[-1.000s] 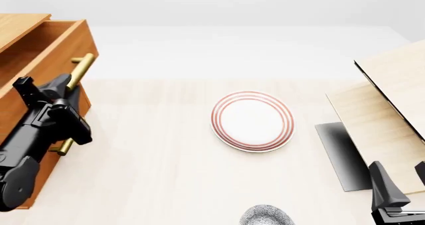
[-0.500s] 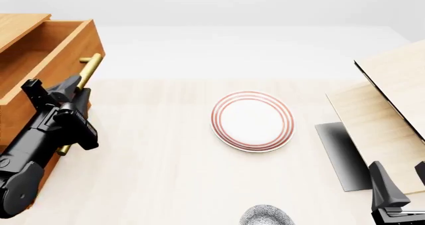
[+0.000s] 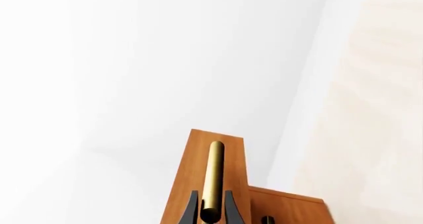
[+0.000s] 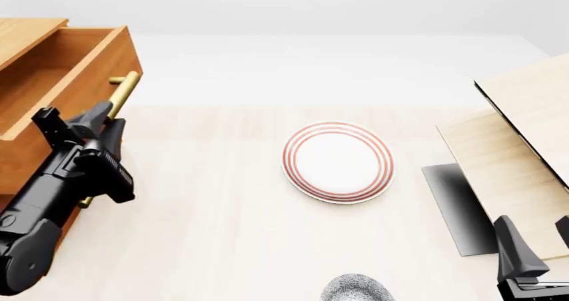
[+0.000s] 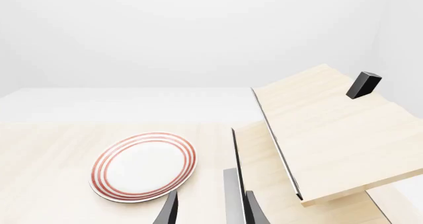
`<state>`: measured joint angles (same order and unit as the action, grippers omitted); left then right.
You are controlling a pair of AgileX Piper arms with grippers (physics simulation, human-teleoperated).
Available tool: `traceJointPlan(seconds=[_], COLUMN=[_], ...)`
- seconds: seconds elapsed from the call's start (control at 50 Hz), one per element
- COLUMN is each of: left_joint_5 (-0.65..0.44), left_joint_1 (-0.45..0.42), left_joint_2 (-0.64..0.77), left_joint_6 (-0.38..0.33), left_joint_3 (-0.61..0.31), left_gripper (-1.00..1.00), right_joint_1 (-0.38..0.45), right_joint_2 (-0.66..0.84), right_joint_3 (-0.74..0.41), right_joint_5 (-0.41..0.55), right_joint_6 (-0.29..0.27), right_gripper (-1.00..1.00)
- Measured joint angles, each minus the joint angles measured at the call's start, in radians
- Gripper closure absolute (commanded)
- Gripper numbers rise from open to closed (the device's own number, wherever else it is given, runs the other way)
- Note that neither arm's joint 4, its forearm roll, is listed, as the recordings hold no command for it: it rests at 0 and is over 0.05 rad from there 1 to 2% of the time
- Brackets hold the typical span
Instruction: Open the top drawer of the cabinet and put the bowl in it.
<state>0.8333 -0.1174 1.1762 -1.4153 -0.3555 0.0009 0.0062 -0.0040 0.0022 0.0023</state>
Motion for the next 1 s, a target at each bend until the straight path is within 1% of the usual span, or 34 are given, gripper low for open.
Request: traceJointPlan(seconds=[0.16,0.18,0.5,0.84,0.92,1.0], left_joint_5=[0.01,0.011,0.017,0.071,0.057,0.013], left_joint_1=[-0.007,-0.008,-0.077,-0.113,-0.126,-0.137], left_joint_2=[0.003,0.003,0.0,-0.024,-0.044,-0.078], left_joint_6=[-0.001,-0.001,-0.004,-0.046,-0.038,-0.011], left_joint_3=[0.002,0.002,0.046,0.096,0.096,0.085], left_gripper=[1.0,-1.0,-1.0,-1.0,-1.0,-1.0], right_joint_1=[0.0,0.0,0.0,0.0,0.0,0.0], right_joint_2=[0.0,0.0,0.0,0.0,0.0,0.0], right_joint_3=[0.0,0.0,0.0,0.0,0.0,0.0], right_joint_5=[0.0,0.0,0.0,0.0,0.0,0.0], right_joint_6=[0.0,0.0,0.0,0.0,0.0,0.0], right_gripper=[-1.0,-1.0,-1.0,-1.0,-1.0,-1.0])
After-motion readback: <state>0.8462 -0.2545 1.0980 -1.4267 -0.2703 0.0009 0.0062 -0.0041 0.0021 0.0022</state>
